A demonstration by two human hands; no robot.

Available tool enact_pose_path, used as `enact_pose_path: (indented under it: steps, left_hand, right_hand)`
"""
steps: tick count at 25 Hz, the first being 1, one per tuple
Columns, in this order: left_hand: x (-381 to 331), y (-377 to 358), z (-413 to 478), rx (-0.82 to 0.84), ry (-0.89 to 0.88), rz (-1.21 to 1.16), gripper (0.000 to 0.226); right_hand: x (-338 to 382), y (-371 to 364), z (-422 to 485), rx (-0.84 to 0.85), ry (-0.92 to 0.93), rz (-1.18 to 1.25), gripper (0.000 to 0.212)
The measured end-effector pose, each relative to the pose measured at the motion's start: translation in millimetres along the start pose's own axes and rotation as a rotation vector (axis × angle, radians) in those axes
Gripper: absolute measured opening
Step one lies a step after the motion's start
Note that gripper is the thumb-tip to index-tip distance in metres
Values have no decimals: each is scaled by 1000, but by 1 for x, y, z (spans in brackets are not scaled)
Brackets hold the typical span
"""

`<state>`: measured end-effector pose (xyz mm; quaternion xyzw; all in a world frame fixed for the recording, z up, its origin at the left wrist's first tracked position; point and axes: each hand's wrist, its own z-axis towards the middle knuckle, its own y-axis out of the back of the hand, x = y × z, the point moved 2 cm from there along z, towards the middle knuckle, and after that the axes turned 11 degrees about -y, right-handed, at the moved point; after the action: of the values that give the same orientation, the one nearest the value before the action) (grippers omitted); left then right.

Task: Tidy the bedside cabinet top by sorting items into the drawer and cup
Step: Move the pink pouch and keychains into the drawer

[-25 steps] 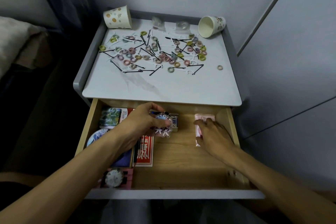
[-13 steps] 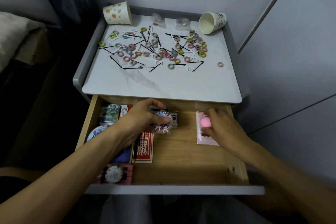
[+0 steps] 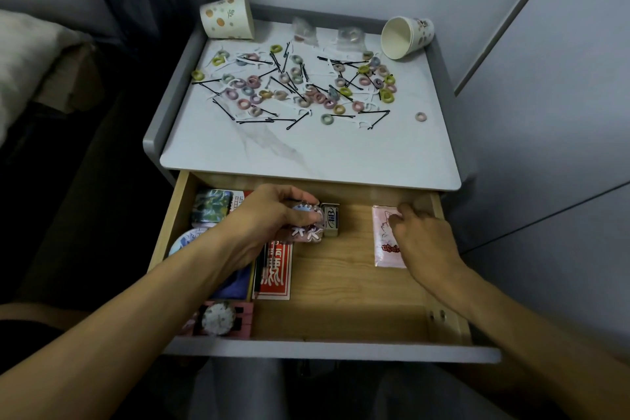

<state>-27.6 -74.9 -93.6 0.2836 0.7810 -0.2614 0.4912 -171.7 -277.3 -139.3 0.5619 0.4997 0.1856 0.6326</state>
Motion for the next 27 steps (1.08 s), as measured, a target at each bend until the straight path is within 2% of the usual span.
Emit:
enact_pose_path:
  steps: [5, 8, 11, 12, 13, 14, 16, 17, 18, 22, 27]
  left_hand:
    - [2, -1, 2, -11, -3, -64, 20]
    - [5, 0, 3, -24, -24, -17, 12]
    - [7, 3, 5, -40, -20, -62, 14]
    - [8, 2, 6, -33, -26, -70, 14]
    - [8, 3, 7, -26, -31, -74, 15]
    - [9, 3, 8, -24, -35, -70, 15]
    - [13, 3, 9, -29, -43, -69, 16]
    - [15, 3, 10, -30, -41, -88, 16]
    - [17, 1, 10, -28, -33, -117, 15]
    - [30, -2, 12, -38, -9, -190, 15]
    - [35, 9, 20, -96, 11, -266, 11]
  right_hand:
    - [1, 4, 5, -28, -21, -45, 41]
    - [0, -2, 9, -54, 19, -62, 46]
    - [-2, 0, 8, -100, 52, -22, 46]
    - [-1, 4, 5, -136, 75, 75, 41]
    - [2, 11, 1, -156, 86, 292, 34]
    - [7, 20, -5, -101, 73, 627, 29]
    - [27, 36, -13, 318, 45, 1408, 32]
    - [38, 42, -15, 503, 35, 1674, 37]
    - [46, 44, -16, 602, 13, 1806, 38]
    - [63, 50, -10, 708, -96, 1918, 22]
    - [77, 49, -9, 712, -141, 1909, 22]
